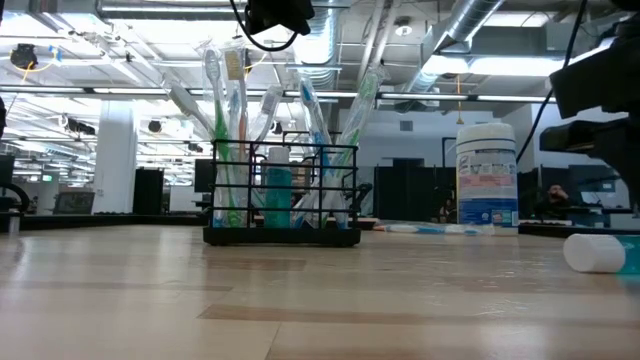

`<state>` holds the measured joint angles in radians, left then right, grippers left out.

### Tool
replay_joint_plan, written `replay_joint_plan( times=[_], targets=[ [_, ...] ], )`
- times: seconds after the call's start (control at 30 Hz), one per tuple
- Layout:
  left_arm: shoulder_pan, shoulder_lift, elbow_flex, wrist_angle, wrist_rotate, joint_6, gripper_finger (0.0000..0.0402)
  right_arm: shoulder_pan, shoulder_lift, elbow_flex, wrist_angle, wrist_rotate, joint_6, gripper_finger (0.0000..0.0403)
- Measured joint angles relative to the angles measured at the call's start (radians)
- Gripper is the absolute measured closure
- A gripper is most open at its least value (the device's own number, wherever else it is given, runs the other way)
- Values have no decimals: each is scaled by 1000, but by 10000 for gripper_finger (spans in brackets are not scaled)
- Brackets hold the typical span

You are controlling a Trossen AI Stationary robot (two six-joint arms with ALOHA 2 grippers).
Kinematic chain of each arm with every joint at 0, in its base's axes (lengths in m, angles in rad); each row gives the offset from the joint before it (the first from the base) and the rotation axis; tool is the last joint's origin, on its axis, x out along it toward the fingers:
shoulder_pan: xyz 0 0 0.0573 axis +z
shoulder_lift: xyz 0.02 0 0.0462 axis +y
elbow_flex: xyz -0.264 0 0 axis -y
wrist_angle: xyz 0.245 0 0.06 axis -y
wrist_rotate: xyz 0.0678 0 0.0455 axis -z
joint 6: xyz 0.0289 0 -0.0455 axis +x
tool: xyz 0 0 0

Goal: Pick & Place toothbrushing station
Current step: Put the blue mouthwash into the wire organizer

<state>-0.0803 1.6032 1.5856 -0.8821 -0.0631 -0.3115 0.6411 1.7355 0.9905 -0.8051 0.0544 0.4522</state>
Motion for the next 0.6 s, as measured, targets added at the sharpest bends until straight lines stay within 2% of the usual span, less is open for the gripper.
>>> replay_joint_plan(
  times=[0.37,0.6],
  targets=[
    [0,0,0,0,0,0,294,0,-3,0,-3,0,0,319],
    [0,0,0,0,0,0,294,-1,-3,24,-65,4,-1,387]
  ],
)
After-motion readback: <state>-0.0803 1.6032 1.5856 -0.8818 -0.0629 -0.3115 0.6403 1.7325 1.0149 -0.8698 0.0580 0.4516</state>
